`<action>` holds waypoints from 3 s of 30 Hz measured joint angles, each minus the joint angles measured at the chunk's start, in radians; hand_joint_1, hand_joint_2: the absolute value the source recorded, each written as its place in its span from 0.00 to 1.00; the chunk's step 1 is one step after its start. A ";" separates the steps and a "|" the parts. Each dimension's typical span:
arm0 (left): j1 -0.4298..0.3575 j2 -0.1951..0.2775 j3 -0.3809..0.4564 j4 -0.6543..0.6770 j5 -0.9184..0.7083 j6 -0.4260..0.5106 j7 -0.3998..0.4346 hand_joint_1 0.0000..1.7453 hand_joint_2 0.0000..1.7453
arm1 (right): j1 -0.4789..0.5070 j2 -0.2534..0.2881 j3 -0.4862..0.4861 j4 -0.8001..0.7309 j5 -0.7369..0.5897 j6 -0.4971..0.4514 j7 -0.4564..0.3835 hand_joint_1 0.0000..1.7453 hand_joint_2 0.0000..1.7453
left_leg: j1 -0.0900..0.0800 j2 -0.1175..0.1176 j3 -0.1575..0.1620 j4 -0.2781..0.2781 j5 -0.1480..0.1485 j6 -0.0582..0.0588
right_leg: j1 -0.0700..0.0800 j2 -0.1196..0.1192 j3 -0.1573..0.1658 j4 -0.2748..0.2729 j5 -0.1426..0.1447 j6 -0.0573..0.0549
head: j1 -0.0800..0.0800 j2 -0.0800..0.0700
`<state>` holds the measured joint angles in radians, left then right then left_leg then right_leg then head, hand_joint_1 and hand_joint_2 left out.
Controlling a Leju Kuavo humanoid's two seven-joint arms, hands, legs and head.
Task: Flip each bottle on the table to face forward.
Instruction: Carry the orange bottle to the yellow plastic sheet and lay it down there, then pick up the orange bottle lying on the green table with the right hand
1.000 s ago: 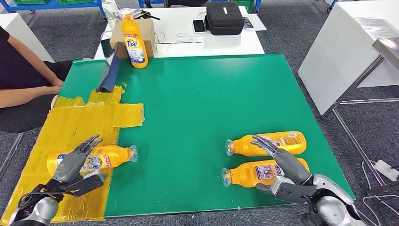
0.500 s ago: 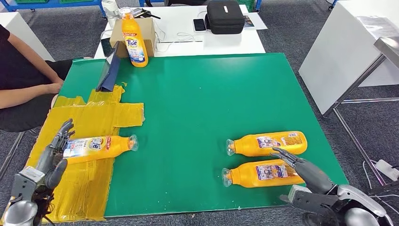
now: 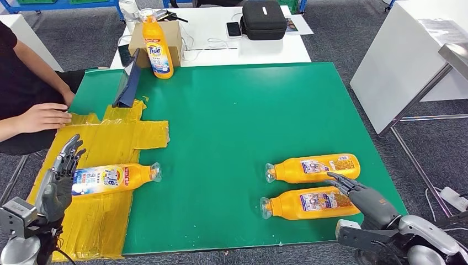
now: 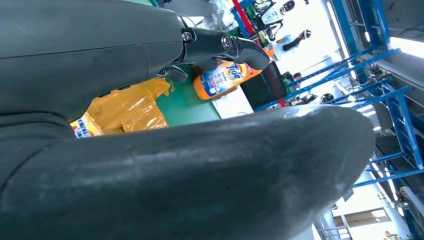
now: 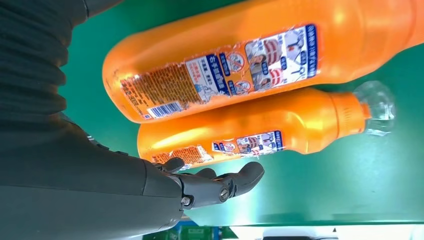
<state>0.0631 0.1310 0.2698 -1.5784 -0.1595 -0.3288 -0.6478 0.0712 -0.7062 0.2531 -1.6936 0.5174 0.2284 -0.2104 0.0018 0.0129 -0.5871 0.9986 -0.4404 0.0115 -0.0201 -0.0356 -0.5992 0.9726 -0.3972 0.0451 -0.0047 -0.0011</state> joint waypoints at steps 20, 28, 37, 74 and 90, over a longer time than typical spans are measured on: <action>-0.100 -0.016 -0.041 0.056 0.009 0.023 0.002 0.00 1.00 | -0.092 -0.042 0.175 0.168 0.021 0.048 0.052 0.19 1.00 | 0.000 0.000 0.001 0.000 0.000 0.000 | 0.000 0.000 0.001 0.000 0.000 0.000 | 0.000 0.000; -0.151 -0.016 -0.063 0.113 0.024 0.024 0.006 0.00 1.00 | -0.122 0.001 0.262 0.284 0.086 -0.028 0.052 1.00 1.00 | 0.001 0.000 0.005 0.000 0.000 0.000 | 0.002 0.000 0.003 -0.001 0.000 0.000 | 0.000 0.000; -0.201 -0.017 -0.074 0.163 0.050 0.024 0.020 0.00 1.00 | -0.210 0.100 0.343 0.457 0.158 -0.111 0.060 1.00 1.00 | 0.011 0.019 0.044 -0.001 -0.021 -0.004 | 0.012 0.018 0.030 -0.010 -0.010 -0.004 | 0.001 0.000; -0.085 -0.188 -0.336 0.001 0.288 -0.086 0.137 0.00 1.00 | -0.396 0.737 0.140 0.382 -0.405 -0.094 -0.090 1.00 1.00 | 0.009 0.006 0.014 0.000 -0.009 0.000 | 0.009 0.006 0.018 -0.006 -0.005 -0.002 | 0.000 0.000; -0.020 -0.192 -0.423 -0.021 0.321 -0.104 0.163 0.00 1.00 | -0.473 0.890 0.372 0.540 -0.326 -0.118 -0.088 1.00 1.00 | 0.009 0.006 0.011 0.000 -0.009 0.000 | 0.009 0.006 0.015 -0.006 -0.005 -0.002 | 0.000 0.000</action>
<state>0.0427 -0.0610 -0.1535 -1.5995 0.1614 -0.4330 -0.4851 -0.4022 0.1842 0.6251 -1.1541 0.1917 0.1102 -0.2984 0.0110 0.0184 -0.5757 0.9985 -0.4497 0.0111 -0.0116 -0.0301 -0.5840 0.9666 -0.4025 0.0434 -0.0044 -0.0011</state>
